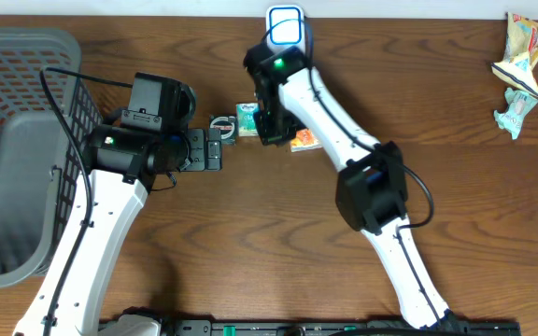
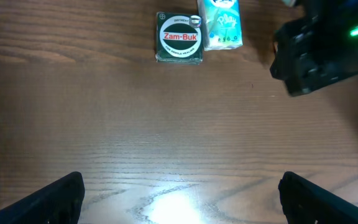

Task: Scan the item barcode
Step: 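Grasp the orange Kleenex tissue pack with the right gripper and lift it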

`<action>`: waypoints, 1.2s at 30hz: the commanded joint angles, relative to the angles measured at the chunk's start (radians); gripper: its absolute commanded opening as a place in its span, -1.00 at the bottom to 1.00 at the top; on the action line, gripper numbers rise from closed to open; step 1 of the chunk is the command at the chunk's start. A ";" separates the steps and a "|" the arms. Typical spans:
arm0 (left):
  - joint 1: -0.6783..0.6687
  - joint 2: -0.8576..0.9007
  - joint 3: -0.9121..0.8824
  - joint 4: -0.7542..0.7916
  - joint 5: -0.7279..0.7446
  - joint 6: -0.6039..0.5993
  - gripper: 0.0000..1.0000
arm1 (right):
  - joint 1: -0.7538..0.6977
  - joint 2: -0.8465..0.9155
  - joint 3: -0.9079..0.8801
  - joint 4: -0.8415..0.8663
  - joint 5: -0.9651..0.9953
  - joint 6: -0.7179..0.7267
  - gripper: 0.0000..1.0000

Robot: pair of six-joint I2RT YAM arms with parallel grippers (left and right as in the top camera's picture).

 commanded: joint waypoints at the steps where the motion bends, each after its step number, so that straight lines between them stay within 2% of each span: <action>1: 0.001 -0.006 0.011 0.000 -0.005 0.006 0.96 | -0.008 0.033 -0.001 -0.031 0.151 0.120 -0.97; 11: 0.001 -0.006 0.011 0.000 -0.005 0.006 0.96 | -0.108 0.014 0.003 -0.159 0.328 0.159 -0.97; 17: 0.001 -0.006 0.011 0.000 -0.005 0.006 0.95 | -0.179 -0.053 0.004 -0.147 0.323 0.158 -0.97; 19: 0.001 -0.006 0.011 0.000 -0.005 0.006 0.95 | -0.211 -0.067 0.004 -0.128 0.279 0.135 -0.88; 23: 0.001 -0.006 0.011 0.000 -0.005 0.006 0.95 | -0.279 -0.065 0.000 -0.072 0.000 -0.025 -0.80; 24: 0.001 -0.007 0.011 0.000 -0.005 0.006 0.96 | -0.291 -0.063 -0.001 -0.063 -0.055 -0.051 -0.74; 25: 0.001 -0.007 0.011 0.000 -0.006 0.006 0.95 | -0.312 -0.062 -0.002 -0.054 -0.135 -0.081 -0.48; 27: 0.001 -0.006 0.011 0.000 -0.005 0.006 0.95 | -0.340 -0.061 -0.008 -0.039 -0.222 -0.113 0.48; 32: 0.001 -0.006 0.011 0.000 -0.005 0.006 0.95 | -0.395 -0.060 -0.026 -0.030 -0.321 -0.124 0.52; 36: 0.001 -0.006 0.011 0.000 -0.005 0.006 0.95 | -0.426 -0.060 -0.068 -0.023 -0.402 -0.124 0.37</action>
